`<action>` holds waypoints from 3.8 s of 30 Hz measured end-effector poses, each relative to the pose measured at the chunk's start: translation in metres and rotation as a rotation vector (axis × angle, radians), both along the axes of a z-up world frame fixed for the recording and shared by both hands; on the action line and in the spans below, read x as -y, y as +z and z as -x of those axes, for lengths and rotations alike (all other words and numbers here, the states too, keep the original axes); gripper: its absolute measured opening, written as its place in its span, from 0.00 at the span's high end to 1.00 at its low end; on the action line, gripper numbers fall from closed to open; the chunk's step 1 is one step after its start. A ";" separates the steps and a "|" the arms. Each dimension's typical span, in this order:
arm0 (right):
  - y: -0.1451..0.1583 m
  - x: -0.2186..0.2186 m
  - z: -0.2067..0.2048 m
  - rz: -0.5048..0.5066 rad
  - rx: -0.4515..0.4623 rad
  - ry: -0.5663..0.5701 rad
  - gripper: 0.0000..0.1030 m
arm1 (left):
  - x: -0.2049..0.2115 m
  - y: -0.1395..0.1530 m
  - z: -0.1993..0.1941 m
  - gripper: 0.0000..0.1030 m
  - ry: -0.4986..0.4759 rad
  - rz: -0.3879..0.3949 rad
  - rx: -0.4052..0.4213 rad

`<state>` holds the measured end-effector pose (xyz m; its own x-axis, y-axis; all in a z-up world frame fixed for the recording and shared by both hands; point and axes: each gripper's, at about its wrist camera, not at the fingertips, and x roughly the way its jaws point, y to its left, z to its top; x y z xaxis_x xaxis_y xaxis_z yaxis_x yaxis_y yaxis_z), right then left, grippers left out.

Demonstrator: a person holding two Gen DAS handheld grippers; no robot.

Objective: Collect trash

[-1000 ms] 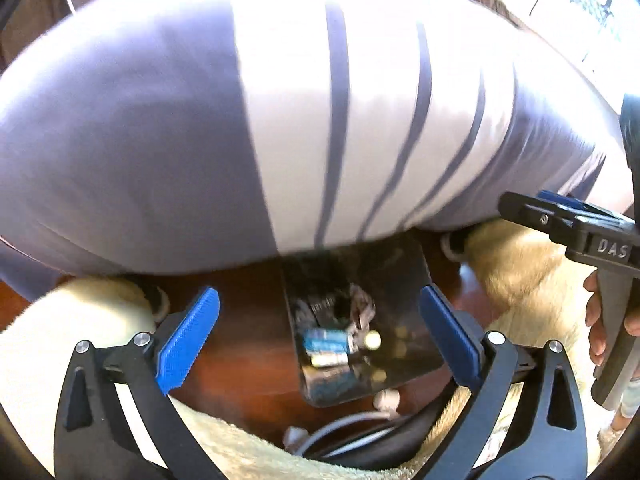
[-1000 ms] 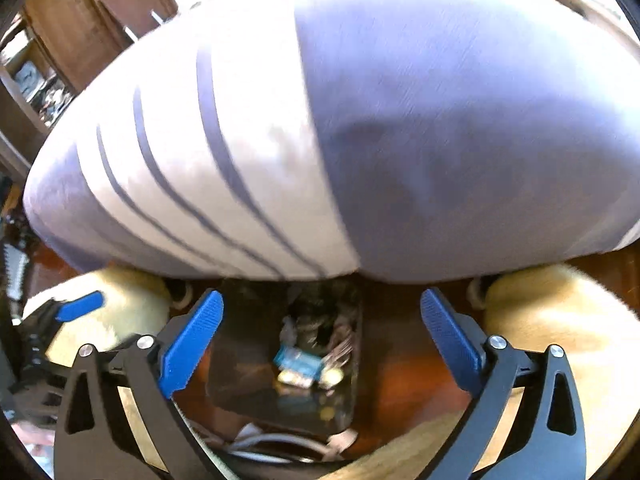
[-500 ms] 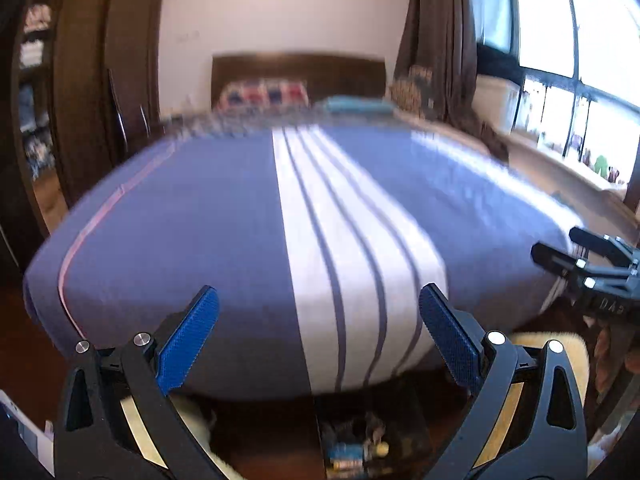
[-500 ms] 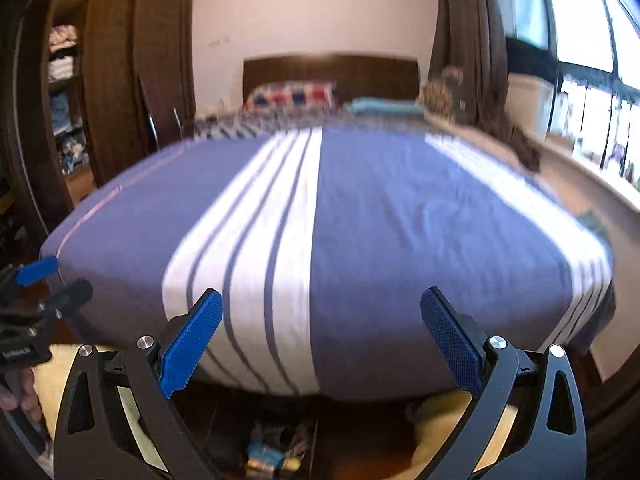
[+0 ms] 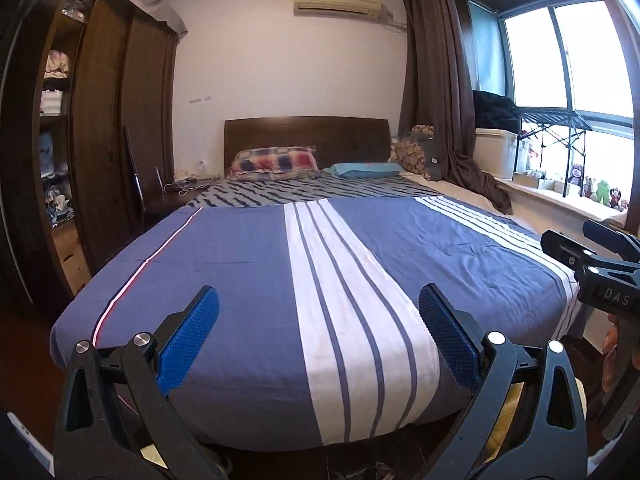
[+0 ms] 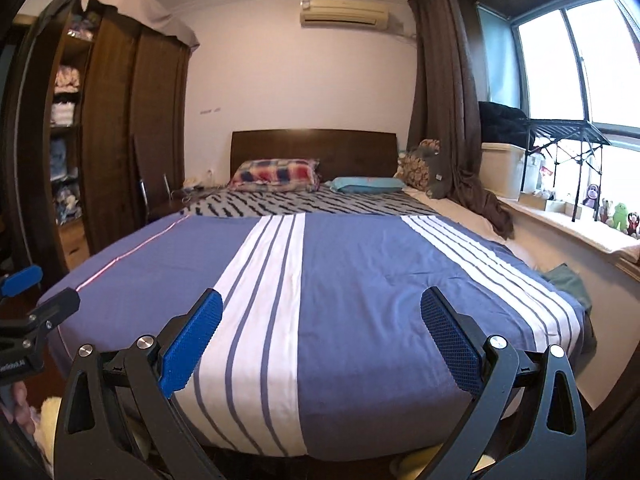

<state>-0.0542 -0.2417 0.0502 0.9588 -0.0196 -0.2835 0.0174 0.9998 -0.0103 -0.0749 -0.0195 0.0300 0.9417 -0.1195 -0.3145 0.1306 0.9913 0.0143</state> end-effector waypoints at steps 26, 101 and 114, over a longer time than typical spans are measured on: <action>0.000 -0.015 0.008 0.006 -0.003 0.044 0.03 | -0.004 -0.002 0.002 0.08 0.003 -0.011 -0.006; -0.002 -0.017 0.007 -0.008 -0.019 0.056 0.03 | -0.002 -0.005 0.006 0.08 0.028 -0.016 -0.017; -0.001 -0.018 0.006 -0.008 -0.019 0.058 0.03 | 0.000 -0.005 0.005 0.08 0.040 -0.010 -0.020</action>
<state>-0.0599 -0.2234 0.0487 0.9528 0.0378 -0.3014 -0.0402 0.9992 -0.0017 -0.0803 -0.0192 0.0255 0.9392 -0.0784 -0.3343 0.0910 0.9956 0.0220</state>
